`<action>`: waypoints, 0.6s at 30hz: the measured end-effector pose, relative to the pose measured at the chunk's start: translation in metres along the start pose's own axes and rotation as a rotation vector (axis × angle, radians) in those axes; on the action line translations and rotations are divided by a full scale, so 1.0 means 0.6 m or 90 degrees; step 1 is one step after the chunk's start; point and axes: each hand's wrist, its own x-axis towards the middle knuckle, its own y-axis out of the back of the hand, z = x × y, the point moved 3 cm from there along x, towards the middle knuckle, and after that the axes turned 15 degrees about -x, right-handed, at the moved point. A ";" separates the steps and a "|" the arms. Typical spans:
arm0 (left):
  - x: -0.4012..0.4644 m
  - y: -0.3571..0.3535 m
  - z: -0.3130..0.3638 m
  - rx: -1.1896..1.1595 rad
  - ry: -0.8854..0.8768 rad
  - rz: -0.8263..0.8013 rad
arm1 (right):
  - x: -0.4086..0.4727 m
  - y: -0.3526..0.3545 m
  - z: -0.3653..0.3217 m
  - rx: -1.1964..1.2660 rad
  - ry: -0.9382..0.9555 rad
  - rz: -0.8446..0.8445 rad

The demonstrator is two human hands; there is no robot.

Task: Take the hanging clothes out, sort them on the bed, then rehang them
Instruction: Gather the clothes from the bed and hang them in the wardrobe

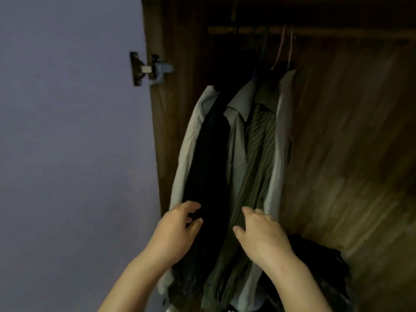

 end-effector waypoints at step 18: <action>-0.422 0.266 -0.171 -0.008 0.296 0.266 | -0.232 -0.153 -0.426 -0.076 0.502 -0.193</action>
